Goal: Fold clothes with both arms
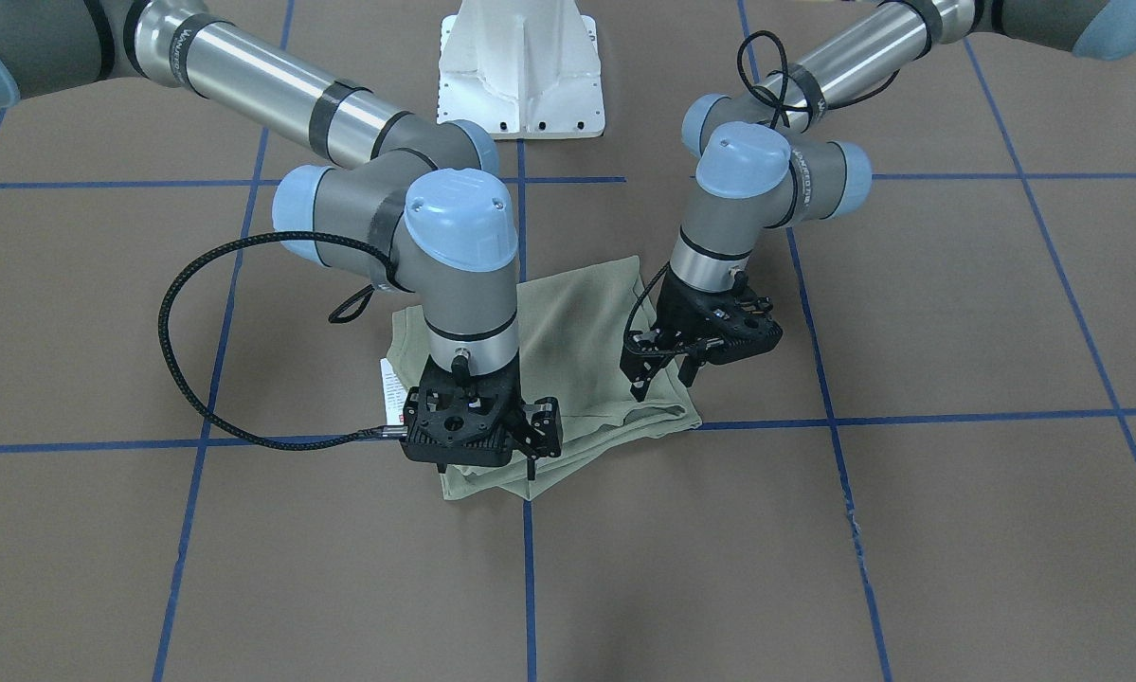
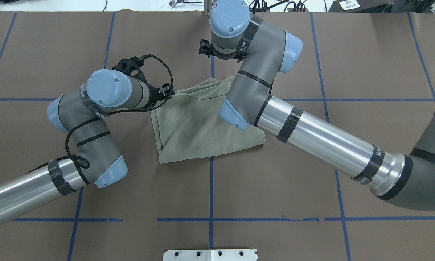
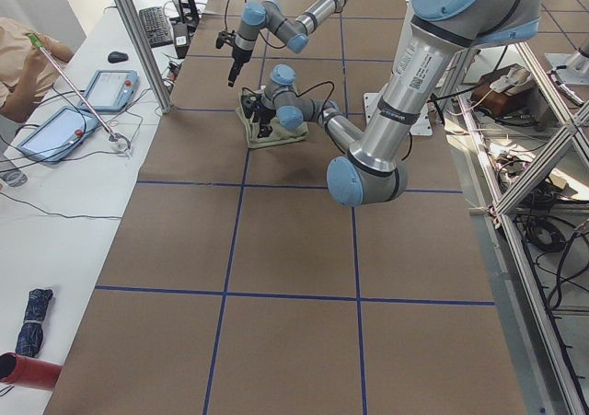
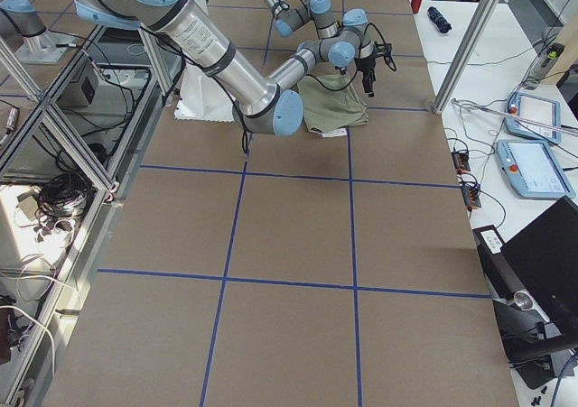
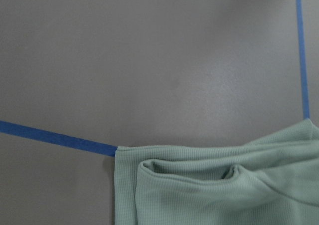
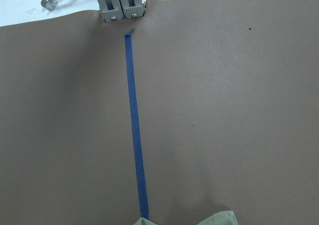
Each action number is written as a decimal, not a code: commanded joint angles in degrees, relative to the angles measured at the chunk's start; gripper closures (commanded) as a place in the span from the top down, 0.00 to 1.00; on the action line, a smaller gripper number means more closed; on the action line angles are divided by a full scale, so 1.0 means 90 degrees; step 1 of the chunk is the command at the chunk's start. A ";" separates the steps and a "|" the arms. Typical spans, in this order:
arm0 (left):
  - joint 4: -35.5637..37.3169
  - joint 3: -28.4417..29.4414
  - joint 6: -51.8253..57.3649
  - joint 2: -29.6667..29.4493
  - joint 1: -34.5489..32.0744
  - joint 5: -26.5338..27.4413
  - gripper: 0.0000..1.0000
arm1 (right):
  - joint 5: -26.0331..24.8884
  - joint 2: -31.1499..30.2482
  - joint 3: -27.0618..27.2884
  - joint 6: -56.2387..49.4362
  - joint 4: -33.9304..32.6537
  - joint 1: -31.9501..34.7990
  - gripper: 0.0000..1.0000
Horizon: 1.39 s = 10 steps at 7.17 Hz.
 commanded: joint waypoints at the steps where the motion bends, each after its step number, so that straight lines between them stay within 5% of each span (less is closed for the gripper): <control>1: -0.0017 0.0072 -0.0106 -0.0033 0.0023 0.0000 0.73 | -0.0013 -0.0050 0.0025 -0.0006 0.0017 0.0005 1.00; 6: -0.0807 0.0716 -0.0165 -0.0199 0.0033 0.0048 0.67 | -0.0043 -0.0138 0.0065 -0.0006 0.0017 -0.0004 1.00; 7: -0.0808 0.0716 -0.0165 -0.0208 0.0042 0.0048 0.59 | -0.0043 -0.0129 0.0065 -0.0006 0.0017 -0.0014 1.00; 8: -0.0818 0.0707 -0.0136 -0.0218 0.0033 0.0048 0.18 | -0.0043 -0.0129 0.0065 -0.0006 0.0017 -0.0014 1.00; 9: -0.0818 0.0687 -0.0097 -0.0170 0.0033 0.0048 0.00 | -0.0043 -0.0129 0.0065 -0.0006 0.0017 -0.0014 1.00; 10: -0.0808 0.0677 -0.0087 -0.0140 0.0013 0.0058 0.00 | -0.0043 -0.0129 0.0065 0.0004 0.0017 -0.0014 1.00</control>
